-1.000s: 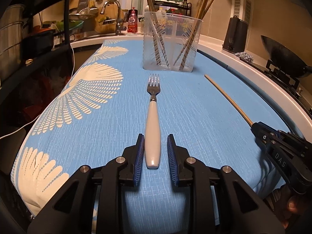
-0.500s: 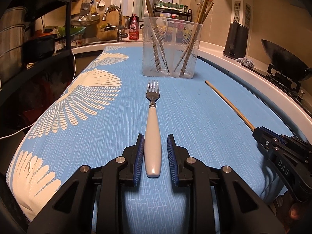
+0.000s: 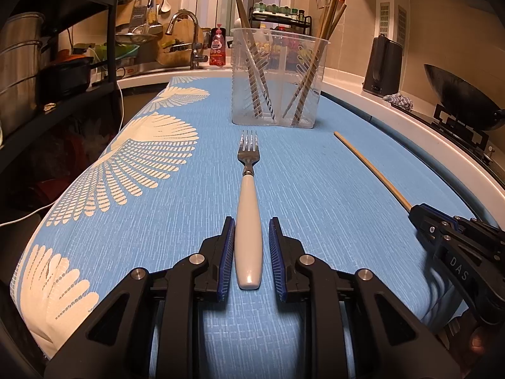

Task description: Organize utensils

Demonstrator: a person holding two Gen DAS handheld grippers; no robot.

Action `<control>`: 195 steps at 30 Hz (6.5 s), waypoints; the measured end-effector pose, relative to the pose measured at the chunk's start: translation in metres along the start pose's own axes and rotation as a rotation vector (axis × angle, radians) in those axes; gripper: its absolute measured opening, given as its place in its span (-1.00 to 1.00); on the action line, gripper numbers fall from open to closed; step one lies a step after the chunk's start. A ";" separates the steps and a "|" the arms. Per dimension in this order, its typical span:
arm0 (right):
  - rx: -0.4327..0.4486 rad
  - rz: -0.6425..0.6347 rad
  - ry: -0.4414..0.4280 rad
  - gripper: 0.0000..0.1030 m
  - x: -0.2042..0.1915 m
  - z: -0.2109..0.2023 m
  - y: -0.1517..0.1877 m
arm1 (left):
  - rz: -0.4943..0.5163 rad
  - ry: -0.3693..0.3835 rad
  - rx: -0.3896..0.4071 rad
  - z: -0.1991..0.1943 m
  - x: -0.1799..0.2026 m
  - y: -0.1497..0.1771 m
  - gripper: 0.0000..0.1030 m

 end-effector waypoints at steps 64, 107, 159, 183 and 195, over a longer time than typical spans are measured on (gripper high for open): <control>0.196 -0.192 -0.200 -0.88 -0.069 -0.089 -0.224 | -0.016 0.081 0.038 -0.073 -0.043 -0.217 -0.66; 0.208 -0.156 -0.191 -0.77 -0.033 0.050 -0.318 | 0.005 0.155 0.000 0.085 0.014 -0.312 -0.55; 0.265 -0.080 -0.037 0.89 0.018 -0.008 -0.167 | -0.032 0.046 0.184 0.012 -0.009 -0.163 0.85; 0.223 -0.089 -0.020 0.90 0.016 0.003 -0.158 | -0.063 0.026 0.135 0.024 -0.021 -0.155 0.85; 0.223 -0.080 -0.013 0.90 0.018 0.004 -0.159 | -0.072 0.025 0.134 0.024 -0.024 -0.156 0.85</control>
Point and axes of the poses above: each gripper's, at about its wrist camera, not at the fingertips, and z roughly the way its jaws point, x to its right, y to its underside, the point moved 5 cm from there along z, roughly the way its jaws point, and after that the axes turned 15 degrees about -y, right-handed, at the moved point
